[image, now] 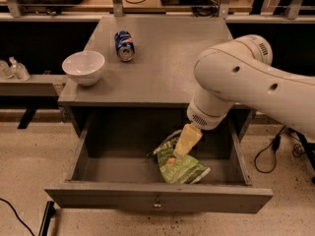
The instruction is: Pick green jalapeno chip bag from top drawer and place on counter
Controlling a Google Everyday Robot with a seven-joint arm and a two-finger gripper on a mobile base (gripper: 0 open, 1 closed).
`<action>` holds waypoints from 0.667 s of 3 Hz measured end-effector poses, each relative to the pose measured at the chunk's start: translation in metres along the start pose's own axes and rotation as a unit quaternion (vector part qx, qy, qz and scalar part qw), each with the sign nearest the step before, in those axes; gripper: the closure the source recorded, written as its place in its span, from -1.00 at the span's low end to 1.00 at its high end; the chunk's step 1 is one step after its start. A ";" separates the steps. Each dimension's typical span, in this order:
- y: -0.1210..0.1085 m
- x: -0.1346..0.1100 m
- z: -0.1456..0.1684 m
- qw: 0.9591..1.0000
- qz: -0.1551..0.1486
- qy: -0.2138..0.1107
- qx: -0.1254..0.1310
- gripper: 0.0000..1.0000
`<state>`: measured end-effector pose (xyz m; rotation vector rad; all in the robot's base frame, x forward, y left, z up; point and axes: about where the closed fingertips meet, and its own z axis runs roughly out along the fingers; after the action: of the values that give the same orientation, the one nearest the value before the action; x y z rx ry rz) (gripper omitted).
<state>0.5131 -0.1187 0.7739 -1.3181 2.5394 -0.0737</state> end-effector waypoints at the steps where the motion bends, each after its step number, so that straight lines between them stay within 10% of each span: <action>1: 0.014 0.008 -0.018 0.998 0.055 -0.017 -0.016 -1.00; 2: 0.025 0.014 -0.041 0.996 0.072 -0.047 -0.006 -0.64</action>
Offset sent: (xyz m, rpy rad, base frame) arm -0.0576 -0.0023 0.0559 0.1625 -0.1196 -0.0971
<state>0.4746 -0.1194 0.8059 -1.1122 2.5485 0.0309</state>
